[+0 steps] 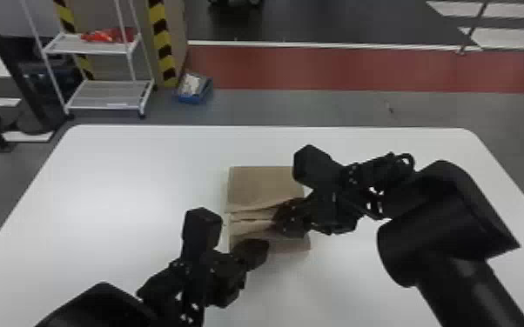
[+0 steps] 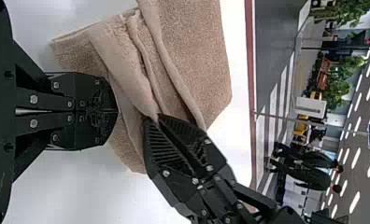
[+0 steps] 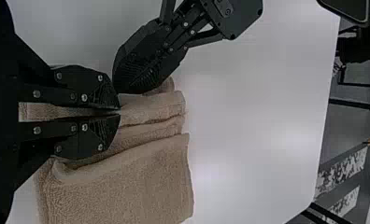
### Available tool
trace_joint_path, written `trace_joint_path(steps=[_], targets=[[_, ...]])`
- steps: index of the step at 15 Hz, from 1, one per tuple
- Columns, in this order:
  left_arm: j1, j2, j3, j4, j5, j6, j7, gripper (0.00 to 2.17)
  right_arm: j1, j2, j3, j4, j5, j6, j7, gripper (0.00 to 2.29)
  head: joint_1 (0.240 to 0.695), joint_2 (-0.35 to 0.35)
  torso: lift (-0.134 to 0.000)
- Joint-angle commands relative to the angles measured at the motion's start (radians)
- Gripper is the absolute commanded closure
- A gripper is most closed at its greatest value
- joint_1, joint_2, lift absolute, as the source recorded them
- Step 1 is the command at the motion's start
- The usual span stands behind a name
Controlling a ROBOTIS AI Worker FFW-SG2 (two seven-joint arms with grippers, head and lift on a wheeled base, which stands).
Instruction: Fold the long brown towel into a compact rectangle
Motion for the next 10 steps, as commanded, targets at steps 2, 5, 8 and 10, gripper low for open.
trace_joint_path(steps=[2,5,8,10], targets=[[0.002,0.001,-0.001,-0.007,0.0,0.004,0.0,1.48,-0.001,-0.001,-0.076,-0.058,-0.049,0.005,-0.003,0.71,0.695,-0.032,-0.123],[0.002,0.001,-0.001,-0.012,0.0,0.025,0.0,1.48,0.004,-0.004,-0.165,-0.09,-0.133,0.014,-0.003,0.42,0.695,-0.052,-0.123],[0.044,0.016,0.025,-0.151,0.003,0.142,-0.012,1.48,0.013,-0.005,-0.199,-0.093,-0.138,0.005,-0.02,0.38,0.695,-0.069,-0.123],[0.09,0.042,0.073,-0.289,0.012,0.225,-0.017,1.48,0.027,-0.005,-0.231,-0.093,-0.155,-0.013,-0.051,0.1,0.695,-0.081,-0.123]])
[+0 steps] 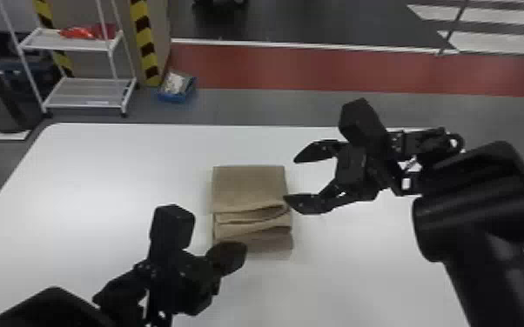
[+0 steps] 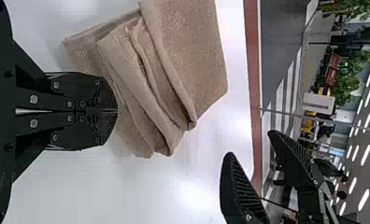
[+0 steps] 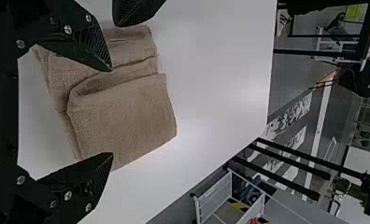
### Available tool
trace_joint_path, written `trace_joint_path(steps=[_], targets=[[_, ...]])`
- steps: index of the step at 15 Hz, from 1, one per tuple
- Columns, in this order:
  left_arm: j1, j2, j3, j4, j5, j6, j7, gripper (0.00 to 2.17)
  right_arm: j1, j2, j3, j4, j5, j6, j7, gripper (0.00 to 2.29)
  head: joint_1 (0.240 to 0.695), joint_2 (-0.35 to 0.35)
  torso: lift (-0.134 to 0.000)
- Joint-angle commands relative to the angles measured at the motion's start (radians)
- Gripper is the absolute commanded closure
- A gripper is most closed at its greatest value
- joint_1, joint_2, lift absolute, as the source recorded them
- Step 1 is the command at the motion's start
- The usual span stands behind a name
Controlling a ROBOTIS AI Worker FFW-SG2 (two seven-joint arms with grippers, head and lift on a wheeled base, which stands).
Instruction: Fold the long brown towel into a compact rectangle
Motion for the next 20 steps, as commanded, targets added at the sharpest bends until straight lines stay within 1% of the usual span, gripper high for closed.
trace_joint_path(steps=[1,3,4,5,6,7,8,9,10,11,12,13,14,15,16,18,19,20], targets=[[0.057,0.035,0.073,-0.146,0.014,0.071,-0.004,1.48,0.011,0.002,-0.041,0.0,-0.021,-0.028,-0.026,0.06,0.695,-0.08,-0.123],[0.056,0.047,0.121,-0.166,0.016,0.038,0.004,1.48,0.013,0.008,-0.081,0.011,-0.059,-0.074,-0.069,0.06,0.695,-0.073,-0.123],[0.036,0.052,0.13,-0.14,0.01,-0.021,0.013,1.47,0.013,0.022,-0.103,0.017,-0.074,-0.089,-0.098,0.06,0.695,-0.059,-0.123],[0.013,0.053,0.144,-0.103,0.008,-0.107,0.022,1.47,0.019,0.046,-0.138,0.021,-0.102,-0.129,-0.135,0.06,0.695,-0.051,-0.123],[-0.01,0.053,0.149,-0.075,0.007,-0.171,0.039,1.41,0.033,0.069,-0.172,0.023,-0.142,-0.178,-0.186,0.06,0.695,-0.045,-0.123],[-0.04,0.052,0.152,-0.046,0.0,-0.232,0.051,1.15,0.051,0.098,-0.204,0.024,-0.197,-0.249,-0.245,0.06,0.695,-0.036,-0.123],[-0.067,0.05,0.162,-0.019,0.0,-0.275,0.061,0.77,0.07,0.124,-0.224,0.024,-0.234,-0.255,-0.301,0.06,0.695,-0.03,-0.123],[-0.089,0.046,0.17,0.001,0.0,-0.294,0.07,0.36,0.082,0.147,-0.236,0.021,-0.254,-0.24,-0.334,0.06,0.695,-0.019,-0.123],[-0.109,0.044,0.173,0.026,-0.003,-0.327,0.081,0.11,0.097,0.172,-0.248,0.012,-0.278,-0.221,-0.368,0.06,0.674,-0.014,-0.123],[-0.124,0.044,0.172,0.053,-0.006,-0.392,0.127,0.08,0.122,0.192,-0.251,0.0,-0.295,-0.209,-0.423,0.07,0.659,-0.009,-0.123],[-0.133,0.044,0.166,0.083,-0.013,-0.447,0.173,0.08,0.146,0.203,-0.253,-0.015,-0.318,-0.203,-0.482,0.07,0.648,-0.003,-0.123],[-0.135,0.044,0.153,0.121,-0.021,-0.564,0.234,0.08,0.171,0.213,-0.256,-0.023,-0.349,-0.191,-0.529,0.08,0.637,0.003,-0.123],[-0.135,0.042,0.141,0.155,-0.021,-0.631,0.282,0.08,0.192,0.222,-0.262,-0.023,-0.375,-0.191,-0.569,0.09,0.629,0.008,-0.123],[-0.136,0.042,0.133,0.185,-0.021,-0.686,0.315,0.08,0.206,0.225,-0.262,-0.023,-0.39,-0.191,-0.603,0.09,0.621,0.015,-0.123],[-0.138,0.038,0.129,0.227,-0.021,-0.769,0.349,0.08,0.225,0.225,-0.259,-0.023,-0.424,-0.194,-0.657,0.09,0.617,0.021,-0.123],[-0.141,0.021,0.132,0.284,-0.023,-0.818,0.361,0.08,0.261,0.225,-0.251,-0.025,-0.482,-0.218,-0.749,0.09,0.619,0.023,-0.123],[-0.139,0.013,0.132,0.303,-0.023,-0.815,0.367,0.08,0.271,0.225,-0.236,-0.023,-0.502,-0.221,-0.796,0.09,0.622,0.024,-0.123],[-0.136,0.006,0.132,0.319,-0.021,-0.809,0.37,0.08,0.277,0.225,-0.224,-0.023,-0.507,-0.221,-0.841,0.09,0.632,0.023,-0.123]])
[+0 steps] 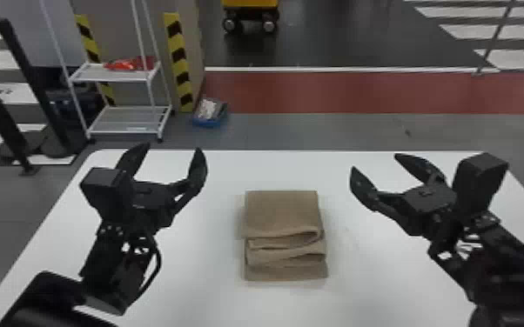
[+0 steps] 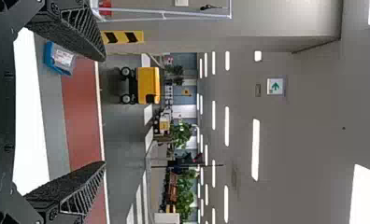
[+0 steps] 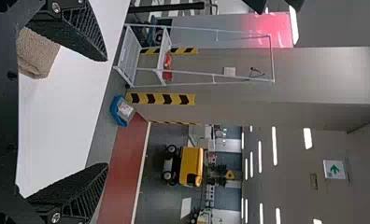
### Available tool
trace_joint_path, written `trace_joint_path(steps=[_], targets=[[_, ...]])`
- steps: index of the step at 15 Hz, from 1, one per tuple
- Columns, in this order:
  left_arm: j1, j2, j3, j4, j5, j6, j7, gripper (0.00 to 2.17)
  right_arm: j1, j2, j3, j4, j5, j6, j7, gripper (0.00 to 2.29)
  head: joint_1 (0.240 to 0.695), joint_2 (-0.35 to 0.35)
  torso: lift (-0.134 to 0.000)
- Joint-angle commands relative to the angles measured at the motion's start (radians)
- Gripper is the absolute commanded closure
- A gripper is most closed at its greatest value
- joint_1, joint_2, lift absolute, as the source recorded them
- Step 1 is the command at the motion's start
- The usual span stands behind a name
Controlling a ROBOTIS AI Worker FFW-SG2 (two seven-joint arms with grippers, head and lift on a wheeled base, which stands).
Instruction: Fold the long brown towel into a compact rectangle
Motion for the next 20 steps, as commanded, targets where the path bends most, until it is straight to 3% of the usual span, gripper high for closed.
trace_joint_path(steps=[1,4,8,13,20], targets=[[0.008,-0.018,0.002,0.031,0.003,0.02,0.001,0.09,0.019,0.001,0.026,0.001,-0.019,-0.004,-0.047,0.09,0.638,0.024,-0.123],[0.013,-0.037,0.003,0.038,0.001,0.066,0.009,0.09,0.062,0.001,0.038,-0.018,-0.04,-0.007,-0.118,0.09,0.66,0.027,-0.123],[0.039,-0.026,0.049,0.054,0.021,0.063,0.021,0.09,0.122,0.001,0.047,-0.061,-0.044,0.005,-0.176,0.09,0.695,0.029,-0.123],[0.066,0.008,0.103,0.049,0.062,-0.02,0.012,0.08,0.132,0.001,0.064,-0.07,-0.022,0.011,-0.185,0.09,0.695,0.077,-0.123],[0.069,0.014,0.109,0.024,0.072,-0.017,0.009,0.08,0.149,0.001,0.078,-0.102,-0.022,0.018,-0.185,0.09,0.695,0.108,-0.123]])
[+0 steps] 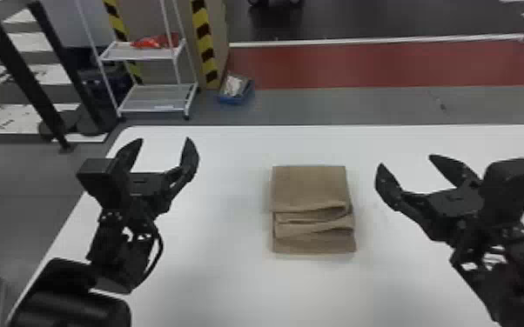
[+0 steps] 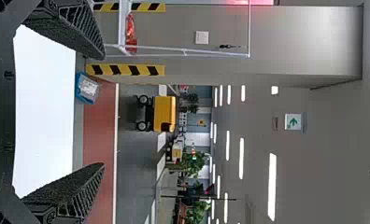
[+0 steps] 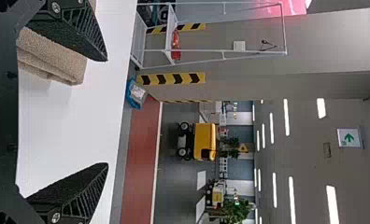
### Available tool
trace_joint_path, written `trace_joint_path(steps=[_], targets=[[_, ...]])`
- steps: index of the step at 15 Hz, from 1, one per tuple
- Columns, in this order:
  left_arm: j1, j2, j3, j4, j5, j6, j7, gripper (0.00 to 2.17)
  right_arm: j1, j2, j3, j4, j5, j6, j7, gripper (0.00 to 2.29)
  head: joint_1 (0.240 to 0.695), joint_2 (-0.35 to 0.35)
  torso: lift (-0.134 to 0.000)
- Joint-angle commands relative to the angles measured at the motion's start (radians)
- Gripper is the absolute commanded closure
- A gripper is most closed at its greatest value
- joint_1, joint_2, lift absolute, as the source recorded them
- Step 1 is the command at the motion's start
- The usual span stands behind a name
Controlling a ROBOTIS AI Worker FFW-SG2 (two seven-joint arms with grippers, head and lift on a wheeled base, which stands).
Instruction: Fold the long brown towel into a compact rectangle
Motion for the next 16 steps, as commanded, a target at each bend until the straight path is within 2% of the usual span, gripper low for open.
trace_joint_path(steps=[1,16], targets=[[0.0,-0.002,-0.003,-0.006,0.0,0.002,0.0,0.08,0.0,0.001,0.003,-0.002,0.0,0.002,-0.001,0.09,0.695,0.108,-0.123],[0.01,0.0,0.002,-0.04,0.003,0.021,-0.003,0.08,-0.001,0.001,0.011,-0.011,0.003,-0.001,-0.008,0.09,0.688,0.108,-0.123]])
